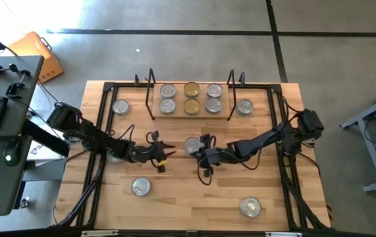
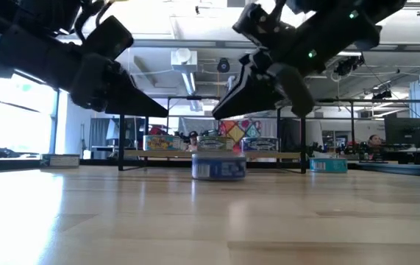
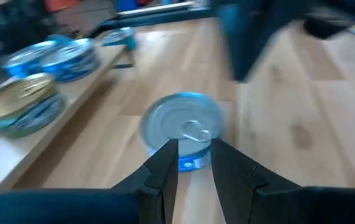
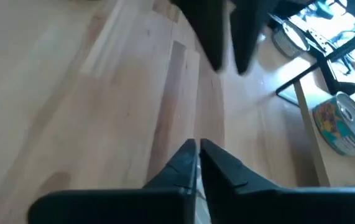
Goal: Stack canned seafood by type on shelf
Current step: Stack the blue tuna can on top of the blue tuna can on the shelf
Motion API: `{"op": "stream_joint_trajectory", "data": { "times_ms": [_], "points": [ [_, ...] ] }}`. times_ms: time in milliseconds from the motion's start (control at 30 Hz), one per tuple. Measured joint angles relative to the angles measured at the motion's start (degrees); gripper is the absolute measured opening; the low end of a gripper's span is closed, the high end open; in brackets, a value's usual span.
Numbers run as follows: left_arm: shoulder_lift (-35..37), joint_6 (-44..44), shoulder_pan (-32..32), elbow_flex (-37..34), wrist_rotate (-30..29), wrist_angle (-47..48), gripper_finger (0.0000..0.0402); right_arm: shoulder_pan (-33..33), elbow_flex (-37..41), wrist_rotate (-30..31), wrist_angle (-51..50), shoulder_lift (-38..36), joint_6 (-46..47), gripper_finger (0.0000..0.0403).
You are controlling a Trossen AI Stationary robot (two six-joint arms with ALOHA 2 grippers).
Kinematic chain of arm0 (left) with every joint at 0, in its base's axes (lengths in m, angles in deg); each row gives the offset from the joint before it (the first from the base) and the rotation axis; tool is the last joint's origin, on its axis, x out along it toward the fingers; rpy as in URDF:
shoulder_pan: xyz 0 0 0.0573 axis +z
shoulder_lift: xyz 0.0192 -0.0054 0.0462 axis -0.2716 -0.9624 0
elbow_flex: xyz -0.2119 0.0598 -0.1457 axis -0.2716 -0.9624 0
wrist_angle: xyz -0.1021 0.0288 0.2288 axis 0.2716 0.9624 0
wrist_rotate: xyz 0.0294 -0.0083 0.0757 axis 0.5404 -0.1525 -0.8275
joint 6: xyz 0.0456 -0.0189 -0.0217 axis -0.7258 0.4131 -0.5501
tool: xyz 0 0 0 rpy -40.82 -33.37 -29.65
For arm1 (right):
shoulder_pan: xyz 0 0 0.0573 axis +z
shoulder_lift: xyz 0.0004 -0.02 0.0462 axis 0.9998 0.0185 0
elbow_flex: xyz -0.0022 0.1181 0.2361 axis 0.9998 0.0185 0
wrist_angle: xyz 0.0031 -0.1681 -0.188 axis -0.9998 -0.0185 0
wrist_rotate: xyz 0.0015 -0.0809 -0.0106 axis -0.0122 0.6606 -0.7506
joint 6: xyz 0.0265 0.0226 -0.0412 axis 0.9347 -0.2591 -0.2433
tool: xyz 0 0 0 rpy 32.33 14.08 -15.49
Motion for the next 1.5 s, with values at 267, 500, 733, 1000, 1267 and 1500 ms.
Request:
{"op": "stream_joint_trajectory", "data": {
  "times_ms": [267,500,733,1000,1267,1500],
  "points": [
    [0.0,-5.14,3.3,1.52,12.9,0.81,0.0085,-7.8,-0.02,6.37,-14.81,-3.08,11.5,0.0111],
    [-2.83,-6.32,10.62,4.02,28.49,4.21,0.0085,-14.47,0.0,-9.76,-18.82,0.08,24.39,0.0118],
    [-9.95,-7.62,13.35,7.35,23.94,7.0,0.0085,-12.55,0.0,-16.42,-15.89,1.25,22.78,0.0099],
    [0.72,-4.61,7.77,10.21,3.93,31.38,0.0085,-4.65,0.0,-29.7,-15.39,0.07,20.2,0.0087],
    [4.66,1.24,4.37,10.04,13.08,33.4,0.0085,-3.68,-0.02,-8.94,-16.09,0.27,26.64,0.0087],
    [-2.99,1.24,3.44,9.97,13.56,25.93,0.0085,-3.12,-0.04,-16.84,-6.92,0.48,14.54,0.013]
  ]
}}
